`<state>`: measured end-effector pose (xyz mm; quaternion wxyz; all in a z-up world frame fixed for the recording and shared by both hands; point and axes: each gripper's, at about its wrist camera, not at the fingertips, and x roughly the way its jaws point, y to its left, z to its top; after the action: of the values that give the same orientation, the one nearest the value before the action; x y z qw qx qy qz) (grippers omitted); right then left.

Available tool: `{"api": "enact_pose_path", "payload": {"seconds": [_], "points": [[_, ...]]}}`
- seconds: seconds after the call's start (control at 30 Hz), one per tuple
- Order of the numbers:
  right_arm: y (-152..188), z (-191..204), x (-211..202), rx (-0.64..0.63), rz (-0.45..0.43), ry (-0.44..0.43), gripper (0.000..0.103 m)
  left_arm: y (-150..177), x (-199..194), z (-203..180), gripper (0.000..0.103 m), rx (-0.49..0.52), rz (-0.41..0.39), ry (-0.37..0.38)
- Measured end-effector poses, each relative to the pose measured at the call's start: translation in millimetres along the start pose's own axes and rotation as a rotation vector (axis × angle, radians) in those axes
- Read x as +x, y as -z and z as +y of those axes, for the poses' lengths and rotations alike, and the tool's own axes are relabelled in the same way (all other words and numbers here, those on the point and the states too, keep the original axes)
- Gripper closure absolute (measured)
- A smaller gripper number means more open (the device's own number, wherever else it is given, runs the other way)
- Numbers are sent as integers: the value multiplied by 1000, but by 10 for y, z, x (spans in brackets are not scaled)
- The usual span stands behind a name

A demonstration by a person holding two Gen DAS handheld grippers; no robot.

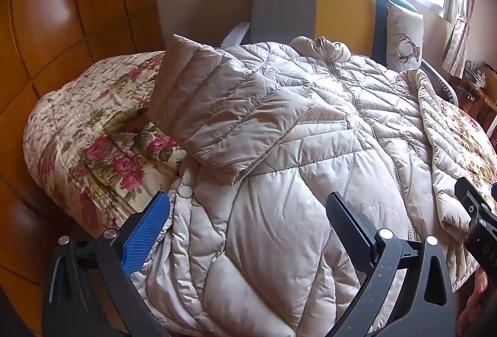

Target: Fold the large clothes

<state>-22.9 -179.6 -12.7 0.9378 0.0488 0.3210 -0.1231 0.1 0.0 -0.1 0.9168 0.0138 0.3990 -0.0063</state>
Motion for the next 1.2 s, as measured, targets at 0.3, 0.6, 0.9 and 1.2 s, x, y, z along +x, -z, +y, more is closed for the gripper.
{"api": "enact_pose_path", "payload": {"seconds": [0.3, 0.6, 0.9, 1.2], "points": [[12, -8, 14, 9, 3, -6, 2, -7, -3, -29, 4, -3, -3, -10], [4, 0, 46, 6, 21, -9, 2, 15, 28, -1, 4, -5, 5, -4], [-1, 2, 67, 6, 30, -15, 2, 28, 33, -6, 4, 0, 4, 0], [3, 3, 59, 4, 25, -17, 2, 23, 40, -4, 4, 0, 9, -1]]}}
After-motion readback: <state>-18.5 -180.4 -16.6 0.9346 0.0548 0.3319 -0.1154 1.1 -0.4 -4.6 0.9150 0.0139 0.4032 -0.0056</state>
